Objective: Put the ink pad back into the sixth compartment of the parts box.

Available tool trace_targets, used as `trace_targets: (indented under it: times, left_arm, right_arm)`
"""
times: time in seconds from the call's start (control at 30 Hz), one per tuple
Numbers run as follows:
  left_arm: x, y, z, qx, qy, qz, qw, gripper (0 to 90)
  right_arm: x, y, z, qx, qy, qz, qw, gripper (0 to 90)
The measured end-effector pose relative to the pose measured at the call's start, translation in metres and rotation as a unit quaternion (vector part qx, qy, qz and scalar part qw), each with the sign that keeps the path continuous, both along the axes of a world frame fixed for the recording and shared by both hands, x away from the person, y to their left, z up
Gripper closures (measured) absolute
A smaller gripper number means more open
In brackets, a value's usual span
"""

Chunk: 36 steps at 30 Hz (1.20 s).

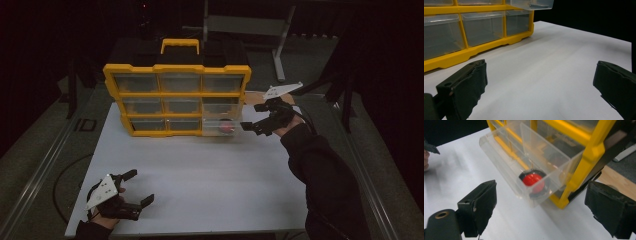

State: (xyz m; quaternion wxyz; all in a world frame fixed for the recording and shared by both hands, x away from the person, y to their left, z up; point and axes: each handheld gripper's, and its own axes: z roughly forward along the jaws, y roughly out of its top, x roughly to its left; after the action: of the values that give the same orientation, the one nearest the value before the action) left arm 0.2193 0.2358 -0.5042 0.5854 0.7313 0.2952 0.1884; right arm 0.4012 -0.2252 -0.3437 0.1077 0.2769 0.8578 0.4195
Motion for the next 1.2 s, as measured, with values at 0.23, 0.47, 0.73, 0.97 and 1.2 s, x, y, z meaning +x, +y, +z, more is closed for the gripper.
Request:
trace_targets:
  times: [0.23, 0.47, 0.73, 0.97, 1.2]
  left_arm:
    - [0.000, 0.000, 0.000, 0.000, 0.000, 0.000, 1.0000, 0.0]
    - [0.000, 0.000, 0.000, 0.000, 0.000, -0.001, 1.0000, 0.0]
    - [0.000, 0.000, 0.000, 0.000, 0.000, -0.001, 1.0000, 0.0]
    - [0.000, -0.001, 0.000, 0.000, 0.000, -0.001, 1.0000, 0.0]
    - [0.001, -0.001, 0.000, 0.001, 0.000, -0.002, 1.0000, 0.0]
  right_arm:
    - [-0.008, -0.008, -0.019, 0.008, 0.004, 0.000, 1.0000, 10.7]
    - [-0.015, -0.015, -0.036, 0.023, -0.001, 0.008, 0.9997, 10.7]
    - [-0.023, -0.021, -0.053, 0.022, -0.005, 0.010, 0.9997, 10.7]
    - [-0.034, -0.029, -0.074, 0.035, 0.004, 0.008, 0.9993, 10.7]
    - [-0.043, -0.035, -0.099, 0.036, 0.019, 0.011, 0.9991, 10.6]
